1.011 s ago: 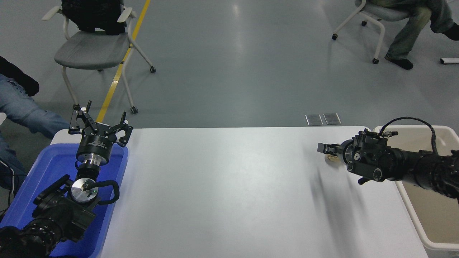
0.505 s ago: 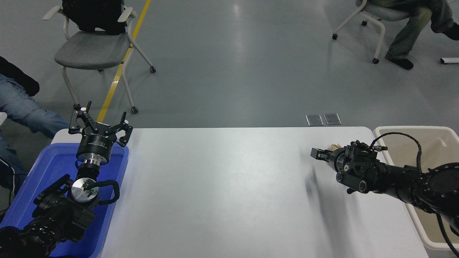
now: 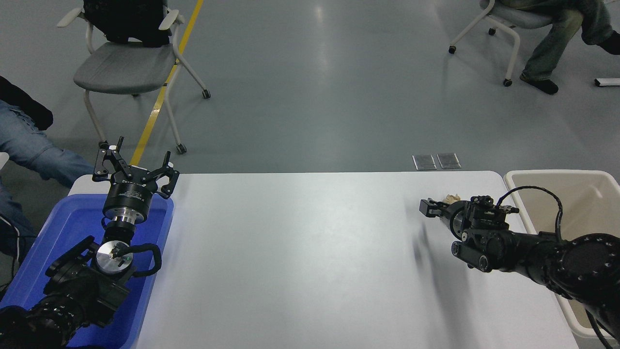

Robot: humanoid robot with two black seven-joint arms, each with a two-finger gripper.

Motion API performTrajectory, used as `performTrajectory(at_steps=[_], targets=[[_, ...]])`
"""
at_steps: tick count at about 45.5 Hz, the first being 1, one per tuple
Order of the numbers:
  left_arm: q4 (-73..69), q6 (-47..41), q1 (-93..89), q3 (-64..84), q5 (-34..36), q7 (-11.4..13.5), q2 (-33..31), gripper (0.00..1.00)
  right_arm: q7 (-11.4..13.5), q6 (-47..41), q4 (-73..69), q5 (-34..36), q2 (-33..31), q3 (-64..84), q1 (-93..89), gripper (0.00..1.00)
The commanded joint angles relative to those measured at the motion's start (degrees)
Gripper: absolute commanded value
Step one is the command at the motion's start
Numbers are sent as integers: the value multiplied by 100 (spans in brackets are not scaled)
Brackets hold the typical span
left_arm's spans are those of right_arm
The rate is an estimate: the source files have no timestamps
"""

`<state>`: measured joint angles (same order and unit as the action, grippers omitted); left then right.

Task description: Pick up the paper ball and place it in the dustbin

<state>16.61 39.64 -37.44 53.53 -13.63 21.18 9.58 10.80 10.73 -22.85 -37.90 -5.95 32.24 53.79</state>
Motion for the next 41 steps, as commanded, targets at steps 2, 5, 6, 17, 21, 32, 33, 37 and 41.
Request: performTrajectory(at_steps=[2, 5, 6, 17, 21, 32, 33, 37, 41], targets=[[0, 0, 0, 0, 1, 0, 0, 99, 1, 114, 263, -95, 112, 107, -220, 96], [0, 0, 0, 0, 1, 0, 0, 99, 1, 201, 298, -95, 112, 107, -220, 88], [0, 0, 0, 0, 1, 0, 0, 99, 10, 219, 299, -86, 112, 116, -220, 88], [0, 0, 0, 0, 1, 0, 0, 99, 19, 219, 299, -86, 112, 134, -299, 76], [0, 0, 0, 0, 1, 0, 0, 99, 19, 219, 299, -86, 112, 134, -308, 73], [0, 0, 0, 0, 1, 0, 0, 99, 19, 219, 307, -95, 103, 151, -316, 67], [0, 0, 0, 0, 1, 0, 0, 99, 19, 219, 307, -95, 103, 151, -316, 65], [0, 0, 0, 0, 1, 0, 0, 99, 63, 193, 307, -95, 103, 151, -316, 49], [0, 0, 0, 0, 1, 0, 0, 99, 71, 175, 307, -86, 103, 151, -316, 34]])
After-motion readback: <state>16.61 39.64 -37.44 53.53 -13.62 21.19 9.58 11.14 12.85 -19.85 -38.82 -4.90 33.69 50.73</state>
